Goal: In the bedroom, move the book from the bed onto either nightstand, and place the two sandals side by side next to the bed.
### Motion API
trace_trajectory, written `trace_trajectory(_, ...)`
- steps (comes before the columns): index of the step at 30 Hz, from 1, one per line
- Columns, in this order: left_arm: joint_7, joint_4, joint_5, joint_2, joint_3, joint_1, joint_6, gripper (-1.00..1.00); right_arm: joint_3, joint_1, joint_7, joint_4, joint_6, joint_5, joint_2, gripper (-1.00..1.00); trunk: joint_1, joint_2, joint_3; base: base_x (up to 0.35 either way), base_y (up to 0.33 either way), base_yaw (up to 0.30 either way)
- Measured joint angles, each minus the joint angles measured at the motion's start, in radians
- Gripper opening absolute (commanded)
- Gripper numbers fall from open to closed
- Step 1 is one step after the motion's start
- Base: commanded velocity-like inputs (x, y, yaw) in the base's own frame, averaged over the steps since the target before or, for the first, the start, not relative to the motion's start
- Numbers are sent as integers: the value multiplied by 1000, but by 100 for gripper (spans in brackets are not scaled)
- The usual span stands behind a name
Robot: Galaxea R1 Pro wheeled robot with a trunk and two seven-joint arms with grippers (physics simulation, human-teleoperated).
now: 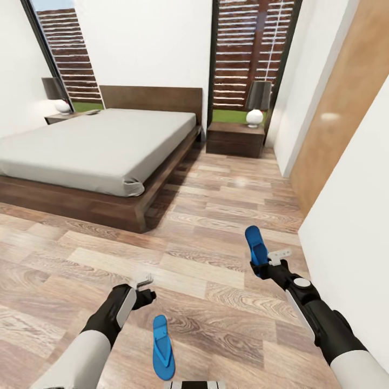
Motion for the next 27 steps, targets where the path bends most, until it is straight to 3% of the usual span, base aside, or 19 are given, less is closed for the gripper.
trace_trajectory(27,-4,-18,-3,-12,-5,0,4,100,-1,0,2,-67,0,-3,0,-100,12,-6,-104,0,0,0)
